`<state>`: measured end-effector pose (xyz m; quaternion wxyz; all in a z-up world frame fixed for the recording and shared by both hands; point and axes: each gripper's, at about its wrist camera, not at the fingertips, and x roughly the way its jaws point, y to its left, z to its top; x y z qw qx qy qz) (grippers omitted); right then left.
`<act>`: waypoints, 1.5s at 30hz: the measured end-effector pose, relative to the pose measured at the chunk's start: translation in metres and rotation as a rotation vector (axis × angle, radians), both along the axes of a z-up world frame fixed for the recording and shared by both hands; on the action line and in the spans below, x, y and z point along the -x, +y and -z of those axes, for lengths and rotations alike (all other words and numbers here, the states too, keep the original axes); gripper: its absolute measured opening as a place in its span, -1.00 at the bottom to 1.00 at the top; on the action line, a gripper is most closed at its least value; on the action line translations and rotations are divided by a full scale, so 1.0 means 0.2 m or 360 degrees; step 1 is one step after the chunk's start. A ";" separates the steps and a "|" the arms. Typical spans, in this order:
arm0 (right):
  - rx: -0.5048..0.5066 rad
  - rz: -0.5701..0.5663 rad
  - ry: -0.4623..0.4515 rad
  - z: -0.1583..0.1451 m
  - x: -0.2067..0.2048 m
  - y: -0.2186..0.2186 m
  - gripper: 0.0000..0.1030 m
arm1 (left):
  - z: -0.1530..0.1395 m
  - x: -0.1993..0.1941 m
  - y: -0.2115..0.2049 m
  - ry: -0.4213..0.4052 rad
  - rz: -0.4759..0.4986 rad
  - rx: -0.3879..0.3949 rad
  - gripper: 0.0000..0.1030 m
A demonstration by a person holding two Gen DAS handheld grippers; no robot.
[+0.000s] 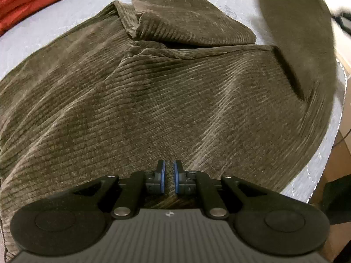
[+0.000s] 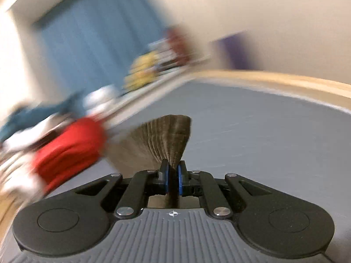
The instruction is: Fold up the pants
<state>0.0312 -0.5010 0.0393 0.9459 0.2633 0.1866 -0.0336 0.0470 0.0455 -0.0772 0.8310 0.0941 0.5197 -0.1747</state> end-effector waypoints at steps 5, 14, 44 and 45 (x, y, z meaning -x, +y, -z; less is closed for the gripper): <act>-0.0114 0.0580 0.0540 0.40 0.35 -0.40 -0.87 | -0.01 0.01 -0.04 -0.0015 0.0036 -0.0026 -0.68; 0.0031 0.0943 0.0692 0.34 0.50 -0.37 -0.88 | -0.01 0.02 -0.13 -0.0018 0.0080 -0.0027 -0.37; 0.0367 0.0561 0.0894 0.56 -0.60 -0.36 -0.84 | -0.30 -0.07 0.46 -0.0264 -0.0499 0.0138 -0.16; 0.0383 0.0590 0.0887 0.56 -0.61 -0.36 -0.89 | -0.30 -0.07 0.48 -0.0269 -0.0509 0.0136 -0.16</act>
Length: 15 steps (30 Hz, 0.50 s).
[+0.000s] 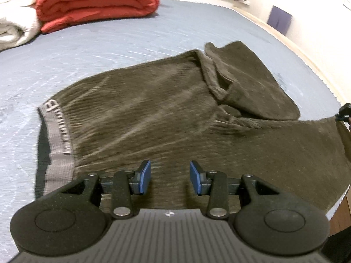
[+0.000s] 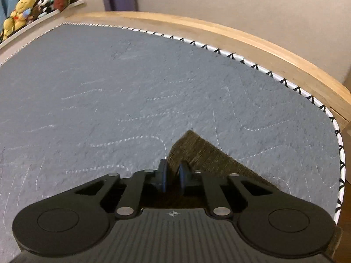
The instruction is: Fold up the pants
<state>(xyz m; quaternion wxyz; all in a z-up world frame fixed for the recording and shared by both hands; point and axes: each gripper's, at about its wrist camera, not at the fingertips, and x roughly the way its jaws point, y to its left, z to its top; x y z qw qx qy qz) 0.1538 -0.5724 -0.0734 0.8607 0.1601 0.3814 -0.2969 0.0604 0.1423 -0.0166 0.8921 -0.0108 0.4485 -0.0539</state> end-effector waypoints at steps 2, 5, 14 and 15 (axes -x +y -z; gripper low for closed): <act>0.0083 0.0054 -0.0049 -0.01 -0.04 0.01 -0.93 | -0.01 0.00 0.03 -0.0007 -0.0020 -0.0003 -0.16; 0.0062 0.0140 -0.0171 -0.04 -0.07 -0.05 -0.99 | -0.01 0.00 0.09 -0.0011 -0.0053 -0.0004 -0.16; -0.0079 0.0040 -0.0384 -0.09 0.11 -0.34 -0.86 | -0.01 0.05 0.31 -0.0008 -0.0155 -0.0021 -0.16; -0.0098 -0.0011 -0.0413 -0.10 0.16 -0.38 -0.81 | -0.02 0.06 0.34 -0.0012 -0.0170 -0.0012 -0.16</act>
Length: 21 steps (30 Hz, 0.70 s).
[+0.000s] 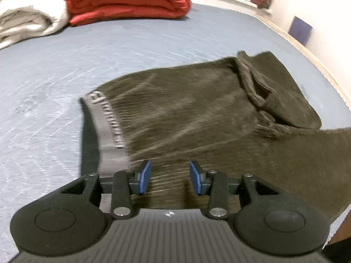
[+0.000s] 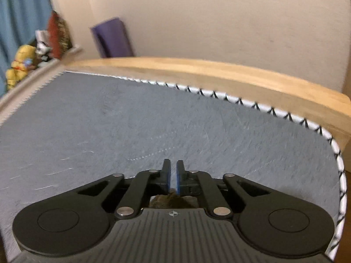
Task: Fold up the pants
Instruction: 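Grasp the grey waistband edge with the left tool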
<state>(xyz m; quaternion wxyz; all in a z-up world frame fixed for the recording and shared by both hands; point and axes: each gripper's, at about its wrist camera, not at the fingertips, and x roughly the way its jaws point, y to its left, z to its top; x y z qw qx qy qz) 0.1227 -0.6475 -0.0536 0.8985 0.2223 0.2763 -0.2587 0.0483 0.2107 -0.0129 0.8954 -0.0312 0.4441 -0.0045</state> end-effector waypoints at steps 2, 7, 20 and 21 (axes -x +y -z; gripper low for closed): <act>0.0010 -0.0094 -0.0008 -0.02 0.10 -0.05 -0.39 | -0.01 0.02 0.08 0.0004 -0.0025 0.0029 -0.12; 0.0239 -0.0287 0.0210 0.02 0.29 -0.03 -0.06 | 0.00 0.10 0.30 0.0057 -0.0113 0.0073 0.14; 0.0272 -0.0636 -0.0241 -0.53 0.48 0.50 0.29 | 0.25 0.27 0.49 0.0337 -0.0171 0.0331 0.33; 0.0258 -0.0675 -0.0287 -0.56 0.49 0.58 0.31 | 0.24 0.29 0.48 0.0326 -0.0147 0.0337 0.23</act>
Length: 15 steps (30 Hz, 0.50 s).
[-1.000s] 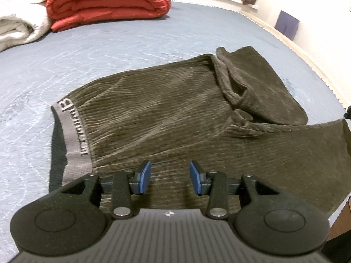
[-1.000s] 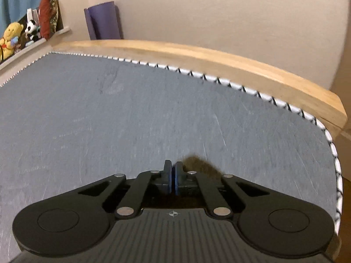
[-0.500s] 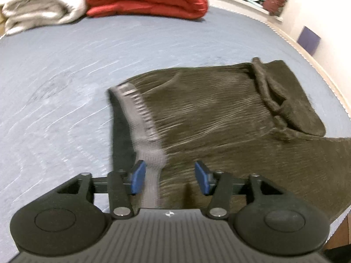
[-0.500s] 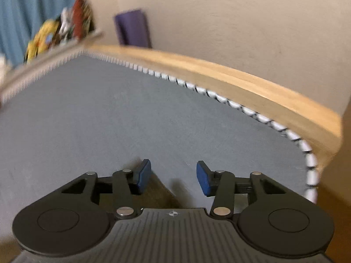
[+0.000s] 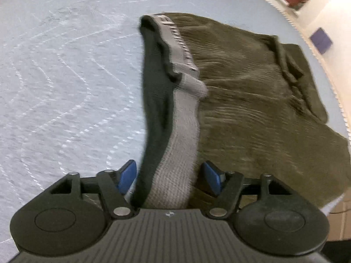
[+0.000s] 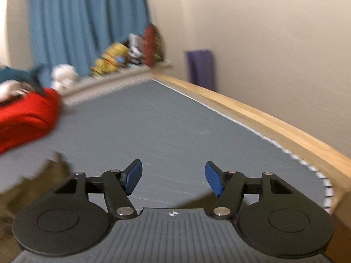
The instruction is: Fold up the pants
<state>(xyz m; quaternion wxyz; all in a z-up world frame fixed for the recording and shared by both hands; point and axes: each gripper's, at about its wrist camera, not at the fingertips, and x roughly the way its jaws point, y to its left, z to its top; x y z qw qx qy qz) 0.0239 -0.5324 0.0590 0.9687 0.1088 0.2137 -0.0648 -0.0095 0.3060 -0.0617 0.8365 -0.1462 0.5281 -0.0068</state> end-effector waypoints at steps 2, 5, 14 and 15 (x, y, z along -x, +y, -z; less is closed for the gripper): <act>-0.0024 -0.0097 -0.0052 -0.04 0.01 0.14 0.37 | -0.03 0.04 -0.01 -0.0025 0.0020 -0.0034 -0.16; -0.0017 -0.0249 -0.0081 -0.07 0.01 0.34 0.37 | -0.09 0.09 0.02 -0.0084 -0.0006 -0.0036 -0.49; 0.0096 -0.0551 -0.0083 -0.16 -0.03 0.76 0.40 | -0.06 0.20 -0.05 -0.0094 0.0000 -0.0233 -0.48; 0.0125 -0.0572 -0.0072 -0.15 -0.03 0.79 0.40 | -0.07 0.19 -0.05 -0.0100 -0.0031 -0.0240 -0.47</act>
